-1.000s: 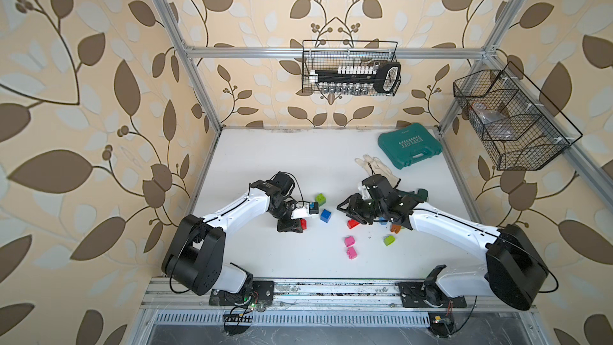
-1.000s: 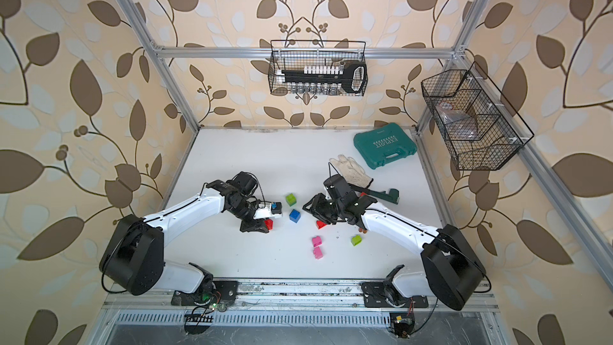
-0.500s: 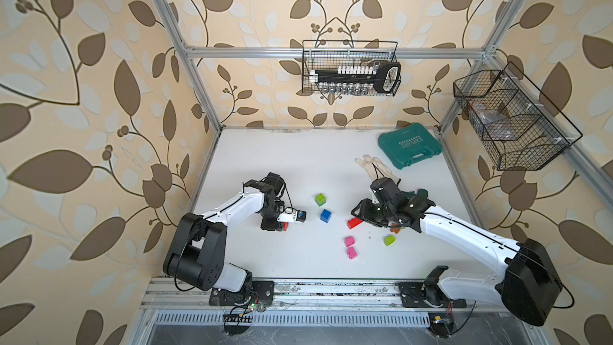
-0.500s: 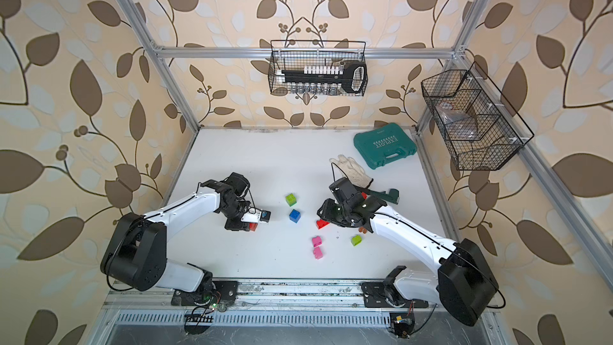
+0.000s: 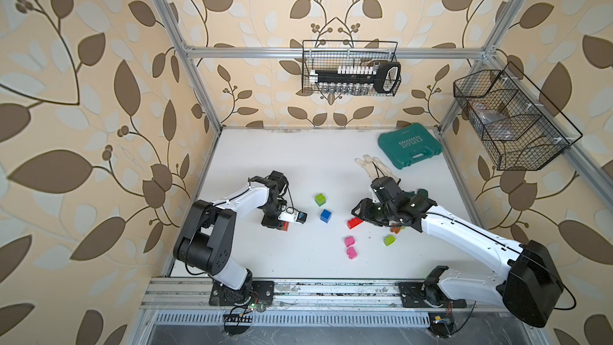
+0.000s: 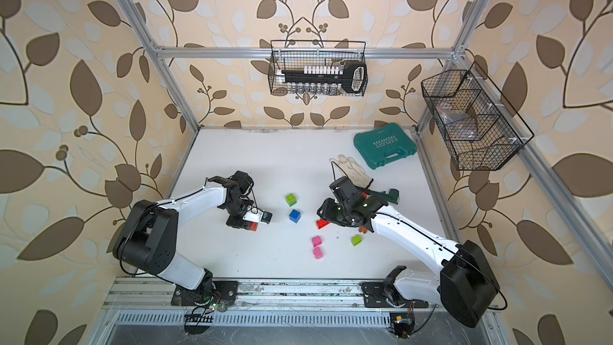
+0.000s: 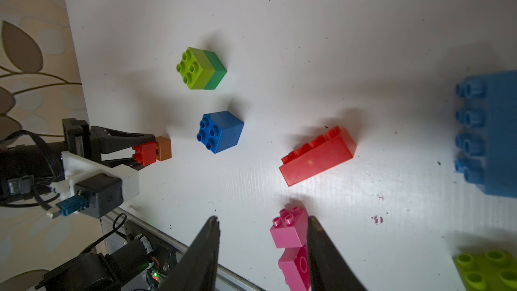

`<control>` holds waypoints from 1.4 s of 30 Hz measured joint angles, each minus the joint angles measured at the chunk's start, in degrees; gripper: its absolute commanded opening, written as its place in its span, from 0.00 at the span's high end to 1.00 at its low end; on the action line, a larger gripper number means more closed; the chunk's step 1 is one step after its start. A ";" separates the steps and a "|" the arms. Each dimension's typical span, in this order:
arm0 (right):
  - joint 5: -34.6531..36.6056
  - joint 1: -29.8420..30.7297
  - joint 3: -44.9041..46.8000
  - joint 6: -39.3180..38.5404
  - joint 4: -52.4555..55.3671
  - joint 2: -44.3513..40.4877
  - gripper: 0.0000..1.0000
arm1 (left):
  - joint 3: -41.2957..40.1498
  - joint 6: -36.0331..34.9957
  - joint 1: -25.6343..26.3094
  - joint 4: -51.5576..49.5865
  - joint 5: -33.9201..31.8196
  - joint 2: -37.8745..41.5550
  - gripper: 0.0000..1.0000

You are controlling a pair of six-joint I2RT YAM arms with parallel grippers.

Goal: Assemble the letter h with lego
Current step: Assemble the lego brick with the lego brick.

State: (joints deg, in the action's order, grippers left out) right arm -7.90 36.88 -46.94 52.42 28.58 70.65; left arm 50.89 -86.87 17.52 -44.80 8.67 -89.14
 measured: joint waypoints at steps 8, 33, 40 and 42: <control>-0.02 0.00 0.00 -0.02 0.35 -0.44 0.53 | -0.09 0.02 0.00 0.09 0.20 0.00 0.66; -1.31 0.37 0.00 -0.04 -0.28 1.70 0.53 | 1.84 10.64 2.86 -2.19 0.31 -4.70 0.59; -1.33 0.39 0.00 -0.46 -0.44 3.21 0.53 | 2.51 14.34 3.19 -2.34 1.05 -4.94 0.53; -1.38 0.39 0.00 -0.55 -0.59 3.56 0.53 | 2.58 15.23 3.19 -2.56 1.79 -4.94 0.49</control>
State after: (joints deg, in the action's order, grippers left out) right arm -9.28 37.28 -46.94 51.88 27.99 74.22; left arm 53.47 -71.64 20.71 -47.35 10.46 -94.08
